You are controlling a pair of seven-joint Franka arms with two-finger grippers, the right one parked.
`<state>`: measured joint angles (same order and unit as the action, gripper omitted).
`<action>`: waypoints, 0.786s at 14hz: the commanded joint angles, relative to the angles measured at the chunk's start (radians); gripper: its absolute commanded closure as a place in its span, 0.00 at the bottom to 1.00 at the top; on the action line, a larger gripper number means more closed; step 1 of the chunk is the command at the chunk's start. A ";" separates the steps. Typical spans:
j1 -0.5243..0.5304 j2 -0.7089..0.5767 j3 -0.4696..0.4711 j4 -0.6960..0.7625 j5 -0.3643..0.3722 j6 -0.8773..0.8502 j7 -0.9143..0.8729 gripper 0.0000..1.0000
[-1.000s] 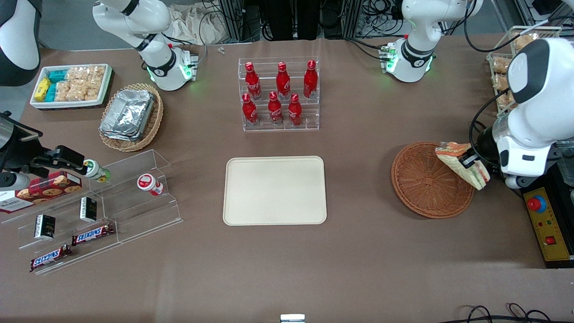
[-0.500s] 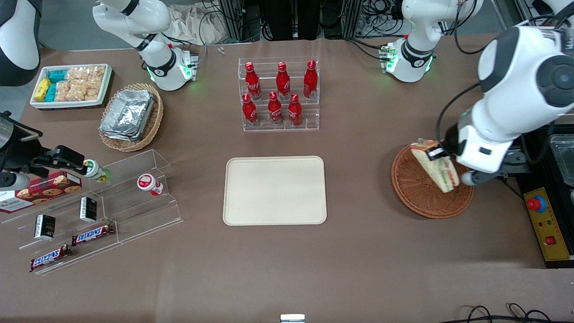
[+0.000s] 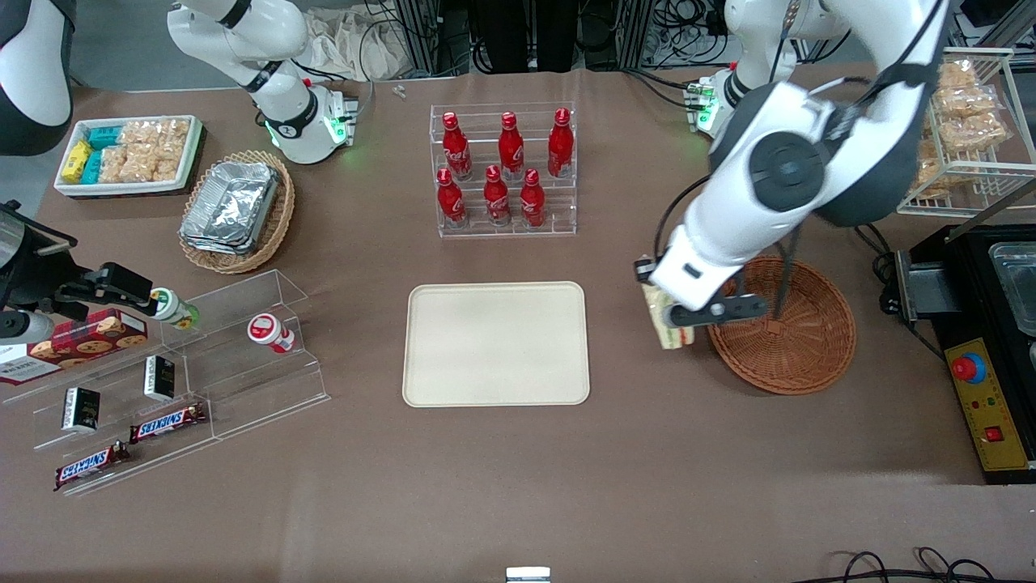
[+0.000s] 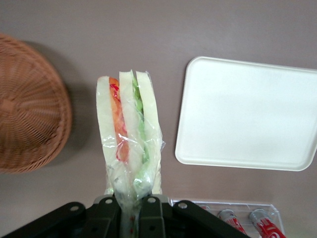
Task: Place sandwich from basket to tray
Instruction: 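Carry the held sandwich over the cream tray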
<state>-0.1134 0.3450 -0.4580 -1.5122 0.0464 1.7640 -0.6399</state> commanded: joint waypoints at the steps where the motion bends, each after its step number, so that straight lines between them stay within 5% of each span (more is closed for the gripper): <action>1: -0.080 0.116 0.001 0.086 0.082 0.029 0.016 0.99; 11: -0.187 0.397 0.002 0.081 0.173 0.343 0.019 0.98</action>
<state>-0.2977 0.6882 -0.4583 -1.4758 0.1992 2.0770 -0.6342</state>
